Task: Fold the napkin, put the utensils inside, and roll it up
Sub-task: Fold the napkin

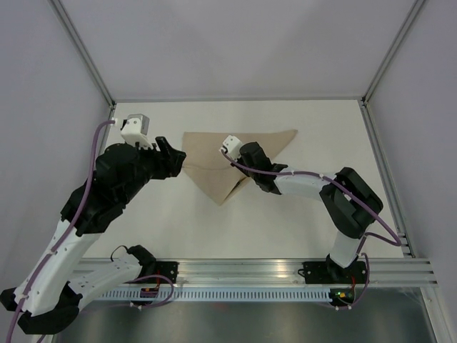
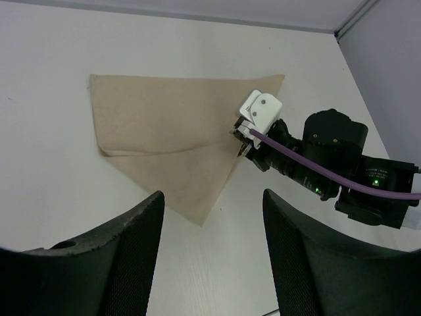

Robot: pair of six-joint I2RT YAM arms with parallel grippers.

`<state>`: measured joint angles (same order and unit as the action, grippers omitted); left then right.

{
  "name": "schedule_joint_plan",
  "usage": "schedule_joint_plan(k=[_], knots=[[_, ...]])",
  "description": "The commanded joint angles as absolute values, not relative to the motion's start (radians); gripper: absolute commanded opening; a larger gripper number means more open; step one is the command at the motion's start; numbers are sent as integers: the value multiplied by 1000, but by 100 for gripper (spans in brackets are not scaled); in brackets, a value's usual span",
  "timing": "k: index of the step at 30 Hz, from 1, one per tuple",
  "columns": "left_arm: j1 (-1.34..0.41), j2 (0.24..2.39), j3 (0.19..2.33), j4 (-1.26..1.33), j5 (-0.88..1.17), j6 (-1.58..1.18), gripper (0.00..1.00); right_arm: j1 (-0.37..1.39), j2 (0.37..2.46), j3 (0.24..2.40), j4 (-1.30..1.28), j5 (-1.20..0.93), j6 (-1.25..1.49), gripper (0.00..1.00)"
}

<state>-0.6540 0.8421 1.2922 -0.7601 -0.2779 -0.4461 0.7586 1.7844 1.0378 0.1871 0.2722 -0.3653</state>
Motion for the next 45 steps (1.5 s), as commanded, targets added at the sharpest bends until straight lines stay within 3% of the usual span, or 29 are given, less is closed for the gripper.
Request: schedule_joint_plan(k=[1,17,38,40,43,44,45], knots=[[-655,839,1278,-715,-239,-413,66,742,1733,1023,173,304,-342,0],[-655,859,1244,-686,-218,-416,67,678,1695,963,152,275,-341,0],[-655,864,1195,-649,-206,-417,67,637,1792,1002,135,244,-331,1],[-655,861,1192,-649,-207,-416,67,635,1790,1009,124,236,-322,7],[-655,858,1189,-649,-207,-416,68,624,1769,1038,91,204,-302,30],[-653,857,1187,-649,-207,-416,68,624,1753,1048,68,195,-296,42],[-655,857,1187,-647,-206,-416,68,620,1750,1057,55,183,-290,46]])
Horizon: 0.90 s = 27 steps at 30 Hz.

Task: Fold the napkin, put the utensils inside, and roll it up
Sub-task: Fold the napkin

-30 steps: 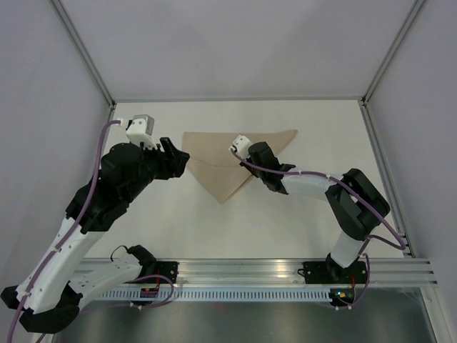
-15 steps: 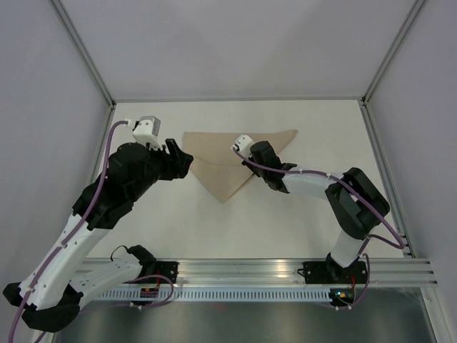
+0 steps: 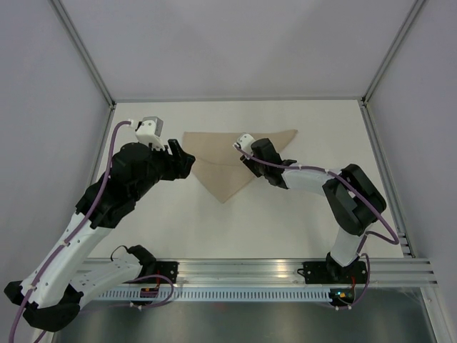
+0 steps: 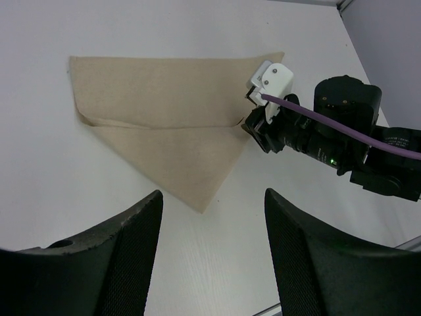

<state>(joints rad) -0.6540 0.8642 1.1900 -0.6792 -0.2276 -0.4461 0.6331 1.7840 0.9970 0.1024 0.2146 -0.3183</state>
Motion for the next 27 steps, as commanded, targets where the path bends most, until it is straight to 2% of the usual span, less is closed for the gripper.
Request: schedule_joint_plan(k=[1,3,10,18,27], knots=[[-655,859,1187,-649,-206,-416,68,615,1744,1069,43,176,-284,48],[-655,861,1187,-646,-203,-417,68,609,1732,1106,6,167,-268,54],[-655,858,1180,-643,-199,-422,69,462,1746,1252,-133,72,-173,56],[-655,868,1177,-626,-195,-420,70,148,1959,1502,-328,-167,29,59],[-655,877,1143,-588,-181,-423,70,18,2147,1631,-385,-333,195,63]])
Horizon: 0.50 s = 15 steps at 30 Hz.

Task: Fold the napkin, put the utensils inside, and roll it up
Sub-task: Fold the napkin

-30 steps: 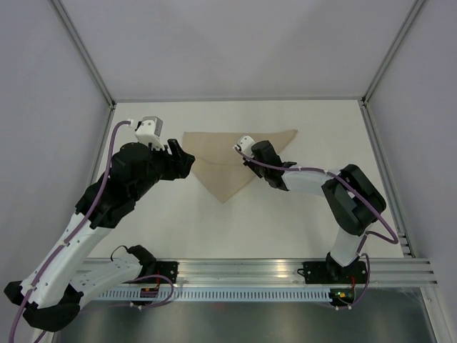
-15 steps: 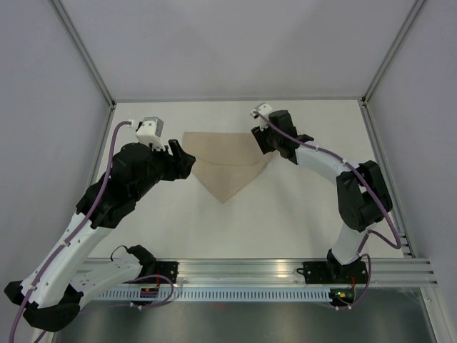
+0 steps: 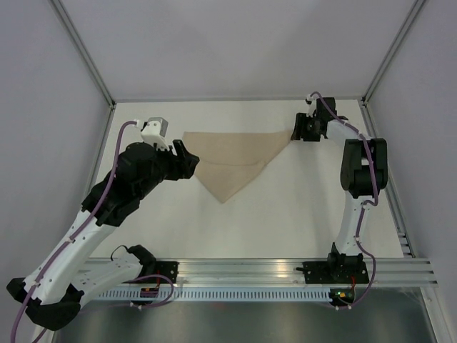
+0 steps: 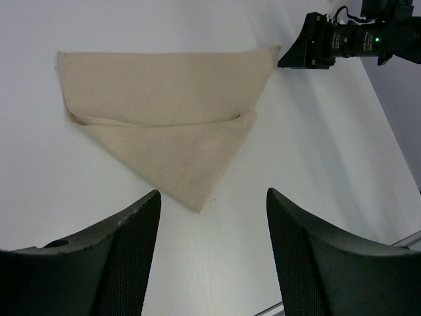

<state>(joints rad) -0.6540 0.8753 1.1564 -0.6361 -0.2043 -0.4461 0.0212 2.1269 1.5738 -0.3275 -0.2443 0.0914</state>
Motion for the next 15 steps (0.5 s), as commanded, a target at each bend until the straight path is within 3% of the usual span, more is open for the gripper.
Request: schedule_joint_plan(k=[1,15], knots=[[-655,879,1137,-584,-178,-425,70,8,2157,1640,-385,-350,204,64],[-655,871,1106,-571,-175,-434,70,-67,2283,1672,-316,-463,376,66]])
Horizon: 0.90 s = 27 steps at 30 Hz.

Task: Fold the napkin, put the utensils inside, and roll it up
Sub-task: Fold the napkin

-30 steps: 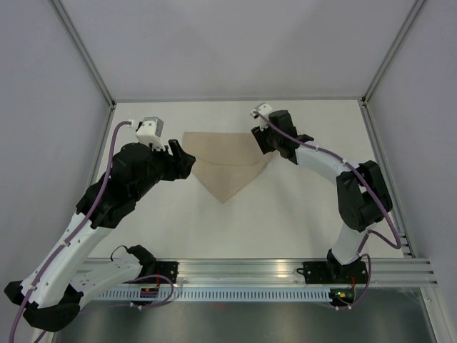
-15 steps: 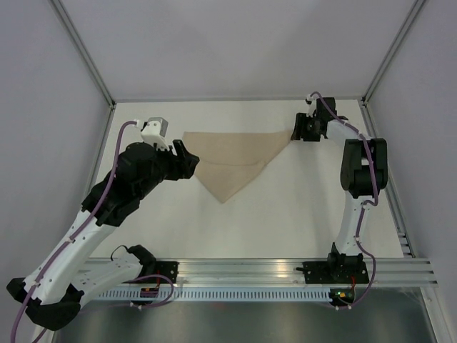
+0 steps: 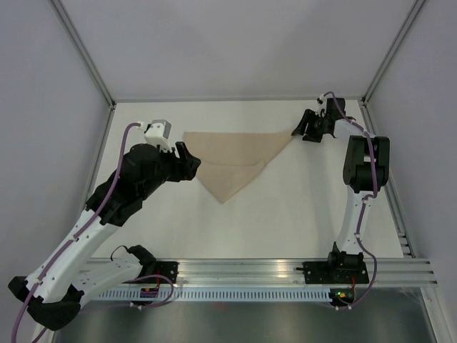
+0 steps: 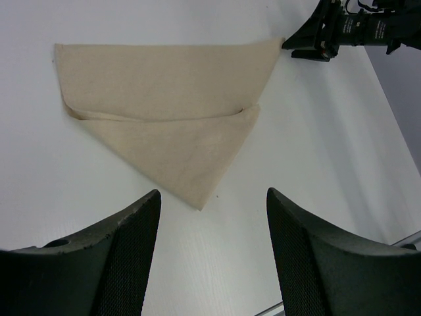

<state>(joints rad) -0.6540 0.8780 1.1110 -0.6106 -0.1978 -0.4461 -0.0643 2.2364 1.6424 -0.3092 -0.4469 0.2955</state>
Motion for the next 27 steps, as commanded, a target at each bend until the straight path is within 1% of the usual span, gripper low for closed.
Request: schedule_joint_plan(k=[1,4,11,12,17,20,21,23,24,26,27], knots=[[-655,871,1106,-571,-173,-436,70,-69,2295,1675,-305,-469,385,65],[-655,870,1103,-572,-175,-439,70,-69,2318,1684,-287,-485,420,60],[-655,868,1086,-569,-179,-443,70,-69,2341,1701,-265,-518,466,59],[-655,871,1082,-569,-178,-446,70,-69,2344,1704,-264,-522,471,55],[-655,873,1071,-561,-176,-448,70,-69,2344,1701,-258,-529,482,46],[-655,874,1066,-558,-176,-446,70,-69,2344,1704,-253,-532,492,37],[-655,873,1068,-558,-176,-446,71,-69,2341,1704,-246,-534,495,32],[-655,871,1063,-557,-176,-446,71,-69,2336,1704,-235,-541,502,29],[-655,870,1062,-557,-176,-446,71,-69,2329,1706,-223,-545,506,25],[-655,867,1054,-558,-179,-446,71,-69,2318,1704,-210,-549,505,22],[-655,865,1052,-558,-179,-446,71,-68,2307,1704,-201,-551,500,17]])
